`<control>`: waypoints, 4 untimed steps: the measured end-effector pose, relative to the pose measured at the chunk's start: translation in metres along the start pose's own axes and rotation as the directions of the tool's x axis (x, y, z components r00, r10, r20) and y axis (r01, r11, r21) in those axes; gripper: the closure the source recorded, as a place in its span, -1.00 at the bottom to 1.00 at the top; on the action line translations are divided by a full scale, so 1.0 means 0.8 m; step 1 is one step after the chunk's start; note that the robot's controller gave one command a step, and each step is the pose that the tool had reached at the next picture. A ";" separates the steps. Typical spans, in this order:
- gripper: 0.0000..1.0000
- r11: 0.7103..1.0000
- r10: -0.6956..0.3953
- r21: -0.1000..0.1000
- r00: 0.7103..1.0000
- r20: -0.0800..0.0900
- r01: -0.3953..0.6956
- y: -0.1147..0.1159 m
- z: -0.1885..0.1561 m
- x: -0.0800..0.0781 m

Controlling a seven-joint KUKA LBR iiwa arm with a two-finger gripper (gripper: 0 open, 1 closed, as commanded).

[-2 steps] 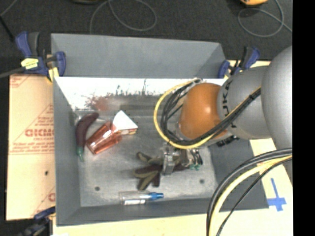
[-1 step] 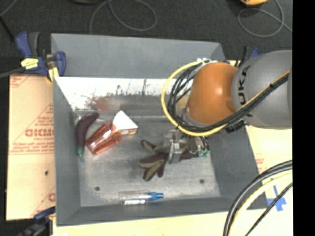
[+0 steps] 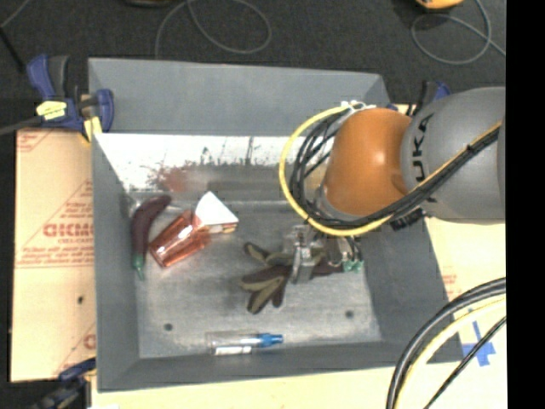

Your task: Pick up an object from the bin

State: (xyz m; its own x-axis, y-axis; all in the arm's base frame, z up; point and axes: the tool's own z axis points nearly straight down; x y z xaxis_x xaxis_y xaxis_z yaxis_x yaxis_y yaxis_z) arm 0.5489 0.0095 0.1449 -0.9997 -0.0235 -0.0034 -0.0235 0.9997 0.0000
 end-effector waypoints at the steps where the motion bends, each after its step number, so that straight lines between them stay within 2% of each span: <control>1: 1.00 1.000 0.000 0.000 1.000 0.000 0.000 0.000 -0.001 0.000; 2: 1.00 1.000 -0.020 0.000 1.000 0.003 0.020 -0.019 -0.042 0.017; 3: 1.00 1.000 -0.013 -0.001 1.000 -0.009 0.013 -0.021 -0.072 0.017; 4: 1.00 0.999 -0.036 0.002 0.999 0.014 0.036 -0.017 -0.334 0.017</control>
Offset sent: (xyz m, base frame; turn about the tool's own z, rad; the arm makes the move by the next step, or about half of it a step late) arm -0.0322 -0.0406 0.0044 -0.0466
